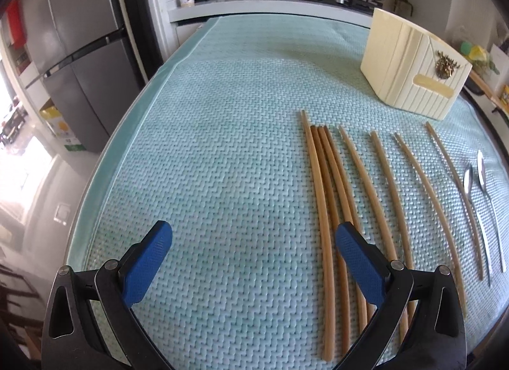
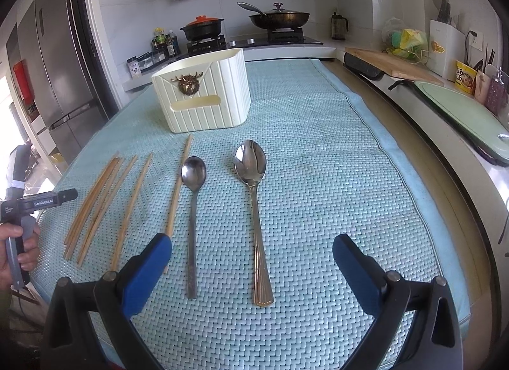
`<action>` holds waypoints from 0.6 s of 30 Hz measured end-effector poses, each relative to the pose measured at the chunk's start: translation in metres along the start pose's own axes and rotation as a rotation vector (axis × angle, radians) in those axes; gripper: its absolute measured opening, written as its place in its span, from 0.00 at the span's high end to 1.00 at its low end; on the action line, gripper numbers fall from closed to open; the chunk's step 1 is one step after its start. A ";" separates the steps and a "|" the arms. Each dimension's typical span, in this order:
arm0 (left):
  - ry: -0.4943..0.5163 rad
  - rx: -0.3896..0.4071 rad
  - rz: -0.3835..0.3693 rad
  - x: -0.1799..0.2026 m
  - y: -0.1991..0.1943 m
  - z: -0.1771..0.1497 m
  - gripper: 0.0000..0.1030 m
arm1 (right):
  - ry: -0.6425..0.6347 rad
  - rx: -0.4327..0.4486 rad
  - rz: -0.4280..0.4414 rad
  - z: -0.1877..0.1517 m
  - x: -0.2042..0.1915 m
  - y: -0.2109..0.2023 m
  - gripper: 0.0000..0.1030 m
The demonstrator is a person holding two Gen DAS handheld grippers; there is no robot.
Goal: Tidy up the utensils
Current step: 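Lower the right tool toward the large steel spoon while the left tool approaches the chopsticks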
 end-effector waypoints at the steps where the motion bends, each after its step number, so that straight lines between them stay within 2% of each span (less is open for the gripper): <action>1: 0.013 -0.001 0.011 0.002 0.004 0.002 0.00 | -0.001 -0.001 0.001 0.000 0.000 0.000 0.00; 9: 0.086 -0.005 0.071 0.013 0.026 0.005 0.00 | 0.001 -0.002 0.008 0.001 0.001 0.003 0.00; 15: 0.032 -0.049 0.022 0.008 0.036 0.014 0.00 | -0.039 -0.021 0.009 0.006 0.001 0.015 0.00; 18: -0.012 -0.104 -0.022 0.001 0.046 0.024 0.00 | -0.107 -0.074 -0.007 0.011 0.000 0.037 0.00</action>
Point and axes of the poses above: each gripper's, at about its wrist camera, not at the fingertips, and y roughly the way its jaws point, x to its right, z to its top, the point moved 2 cm from there along y, roughly the way its jaws point, and after that the axes turned 13 degrees about -y, right-handed, at the moved point
